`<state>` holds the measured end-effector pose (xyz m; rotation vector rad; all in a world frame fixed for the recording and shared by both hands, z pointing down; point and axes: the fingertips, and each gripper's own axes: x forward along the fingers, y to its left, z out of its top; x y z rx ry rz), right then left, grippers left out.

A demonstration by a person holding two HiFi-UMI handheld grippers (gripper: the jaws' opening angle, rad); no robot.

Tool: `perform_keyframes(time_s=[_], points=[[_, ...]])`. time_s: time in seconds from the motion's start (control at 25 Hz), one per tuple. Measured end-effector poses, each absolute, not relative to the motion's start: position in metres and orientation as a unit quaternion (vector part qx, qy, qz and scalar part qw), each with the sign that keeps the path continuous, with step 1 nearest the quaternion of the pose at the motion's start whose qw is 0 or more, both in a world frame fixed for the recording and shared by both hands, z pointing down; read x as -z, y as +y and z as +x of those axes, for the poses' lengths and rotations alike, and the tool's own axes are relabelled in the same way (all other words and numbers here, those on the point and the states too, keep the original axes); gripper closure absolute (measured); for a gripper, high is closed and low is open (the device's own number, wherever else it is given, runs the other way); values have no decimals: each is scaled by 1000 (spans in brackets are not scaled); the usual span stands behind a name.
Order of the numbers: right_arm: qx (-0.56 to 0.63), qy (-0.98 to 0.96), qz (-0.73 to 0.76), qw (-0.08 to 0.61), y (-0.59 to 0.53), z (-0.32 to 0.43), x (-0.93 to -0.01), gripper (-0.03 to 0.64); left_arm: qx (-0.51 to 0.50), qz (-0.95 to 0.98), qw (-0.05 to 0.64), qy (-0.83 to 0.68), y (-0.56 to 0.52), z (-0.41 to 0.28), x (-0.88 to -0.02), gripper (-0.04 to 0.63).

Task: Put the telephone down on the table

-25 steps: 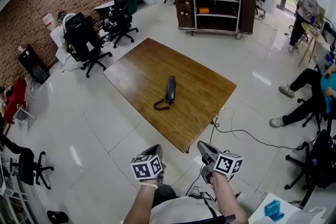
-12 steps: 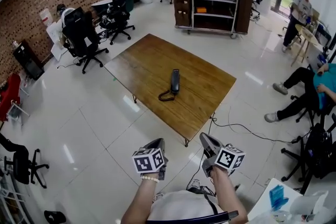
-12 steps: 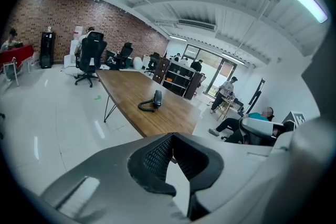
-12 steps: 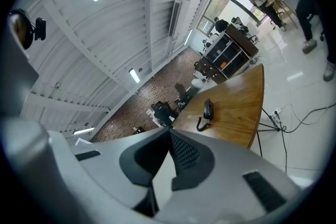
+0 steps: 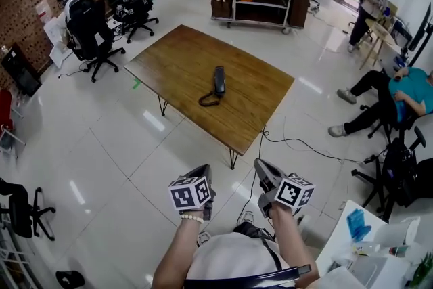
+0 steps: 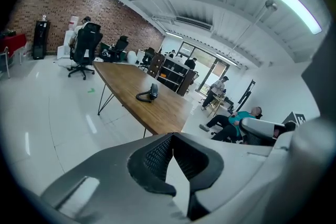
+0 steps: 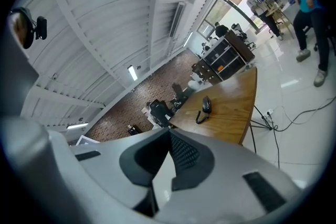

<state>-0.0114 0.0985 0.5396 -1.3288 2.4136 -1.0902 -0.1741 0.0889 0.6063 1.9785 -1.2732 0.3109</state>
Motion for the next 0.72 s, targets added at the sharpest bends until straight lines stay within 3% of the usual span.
perform_keyframes(time_s=[0.72], points=[[364, 807, -457, 85, 132, -38, -541, 604, -125, 778, 375, -488, 116, -198, -608, 595]])
